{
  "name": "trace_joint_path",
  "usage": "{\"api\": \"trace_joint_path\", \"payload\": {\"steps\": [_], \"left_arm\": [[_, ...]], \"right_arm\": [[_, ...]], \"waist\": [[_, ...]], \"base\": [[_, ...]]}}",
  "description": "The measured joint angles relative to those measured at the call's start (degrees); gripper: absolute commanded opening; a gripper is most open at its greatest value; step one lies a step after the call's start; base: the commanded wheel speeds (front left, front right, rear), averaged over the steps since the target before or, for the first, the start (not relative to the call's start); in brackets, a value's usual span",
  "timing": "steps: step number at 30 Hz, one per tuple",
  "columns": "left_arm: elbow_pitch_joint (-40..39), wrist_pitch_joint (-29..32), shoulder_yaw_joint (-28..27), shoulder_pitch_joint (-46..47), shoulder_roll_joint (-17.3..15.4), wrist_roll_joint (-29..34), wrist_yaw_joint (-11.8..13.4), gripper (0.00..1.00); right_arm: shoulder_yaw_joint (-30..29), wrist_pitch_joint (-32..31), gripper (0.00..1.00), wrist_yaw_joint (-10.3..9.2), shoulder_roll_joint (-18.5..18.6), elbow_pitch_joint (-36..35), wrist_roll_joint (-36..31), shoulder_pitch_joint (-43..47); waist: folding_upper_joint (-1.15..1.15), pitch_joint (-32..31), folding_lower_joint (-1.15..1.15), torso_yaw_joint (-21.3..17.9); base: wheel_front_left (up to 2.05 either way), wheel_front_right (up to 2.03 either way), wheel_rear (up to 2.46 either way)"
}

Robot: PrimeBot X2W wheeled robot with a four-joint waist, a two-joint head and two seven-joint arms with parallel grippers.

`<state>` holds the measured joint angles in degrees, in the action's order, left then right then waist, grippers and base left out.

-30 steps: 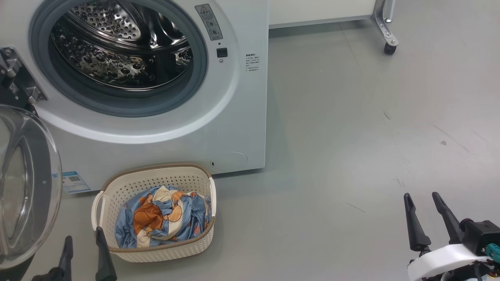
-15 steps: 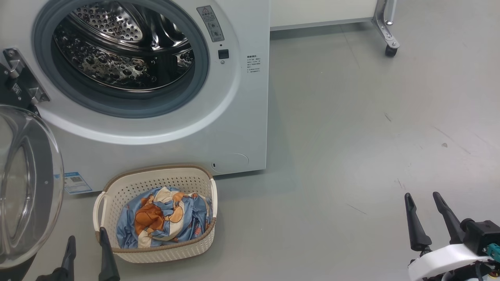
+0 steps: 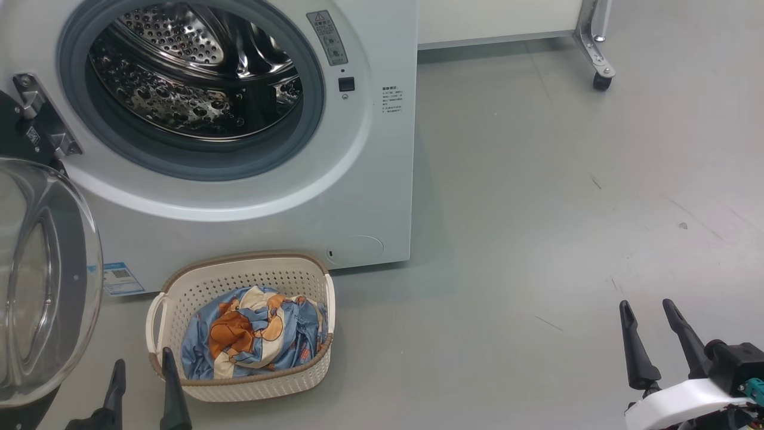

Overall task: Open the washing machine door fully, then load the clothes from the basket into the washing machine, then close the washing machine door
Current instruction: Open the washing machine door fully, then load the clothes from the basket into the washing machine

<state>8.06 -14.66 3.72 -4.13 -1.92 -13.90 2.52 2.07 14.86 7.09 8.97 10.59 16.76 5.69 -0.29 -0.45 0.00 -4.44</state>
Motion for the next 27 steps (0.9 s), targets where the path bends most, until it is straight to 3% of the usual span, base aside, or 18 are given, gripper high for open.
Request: {"api": "trace_joint_path", "payload": {"steps": [27], "left_arm": [[0.1,0.0,0.4,-0.6,0.0,0.3,1.2,1.00]], "right_arm": [[-0.1,0.0,1.00,0.00,-0.1,-0.2,0.0,0.0]], "waist": [[0.00,0.3,0.00,0.7]], "base": [[0.10,-0.10,0.00]]}}
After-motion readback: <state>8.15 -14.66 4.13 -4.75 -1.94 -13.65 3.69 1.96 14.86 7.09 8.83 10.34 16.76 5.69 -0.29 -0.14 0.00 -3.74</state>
